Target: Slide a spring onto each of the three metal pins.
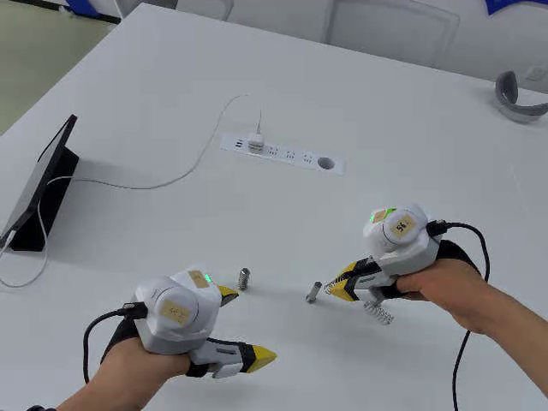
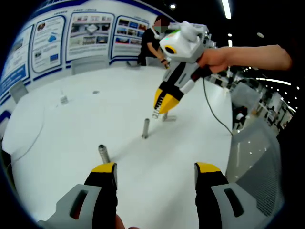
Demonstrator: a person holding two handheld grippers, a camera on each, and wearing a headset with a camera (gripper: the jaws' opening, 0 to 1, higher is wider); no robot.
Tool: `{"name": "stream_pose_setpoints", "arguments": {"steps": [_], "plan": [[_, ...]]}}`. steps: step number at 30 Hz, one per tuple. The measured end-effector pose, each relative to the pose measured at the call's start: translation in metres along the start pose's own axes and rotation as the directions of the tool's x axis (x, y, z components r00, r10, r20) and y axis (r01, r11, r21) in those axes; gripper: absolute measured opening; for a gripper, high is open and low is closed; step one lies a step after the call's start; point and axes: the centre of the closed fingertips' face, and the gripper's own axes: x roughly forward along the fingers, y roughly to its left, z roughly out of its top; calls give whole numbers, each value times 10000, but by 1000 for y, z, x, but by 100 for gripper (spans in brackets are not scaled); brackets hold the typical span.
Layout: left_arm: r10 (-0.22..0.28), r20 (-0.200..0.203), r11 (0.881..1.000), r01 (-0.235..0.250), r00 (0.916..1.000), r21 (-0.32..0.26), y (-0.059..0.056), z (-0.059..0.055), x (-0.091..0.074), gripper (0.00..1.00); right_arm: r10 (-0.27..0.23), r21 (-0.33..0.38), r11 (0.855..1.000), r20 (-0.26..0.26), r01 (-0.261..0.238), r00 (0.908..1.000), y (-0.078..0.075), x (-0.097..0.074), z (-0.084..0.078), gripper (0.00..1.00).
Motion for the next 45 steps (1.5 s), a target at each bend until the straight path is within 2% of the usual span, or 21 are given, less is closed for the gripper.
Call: {"name": "stream_pose_setpoints", "arguments": {"steps": [11, 23, 34, 45], "plan": [[44, -93, 10000, -44, 9999, -35, 2, -3, -3, 69, 37, -213, 9998, -77, -38, 10000, -3, 6, 7, 13], [12, -220, 9998, -16, 9998, -184, 2, -11, -7, 70, 169, -321, 9993, -201, -176, 9997, -2, 15, 8, 13], [164, -163, 9996, -168, 9997, -231, 7, -9, -11, 71, 255, -208, 9994, -198, -260, 9995, -3, 22, 13, 13], [302, -120, 9992, -305, 9995, -256, 12, -7, -14, 71, 195, -579, 9981, -420, -219, 9989, 0, 33, 10, 13]]}}
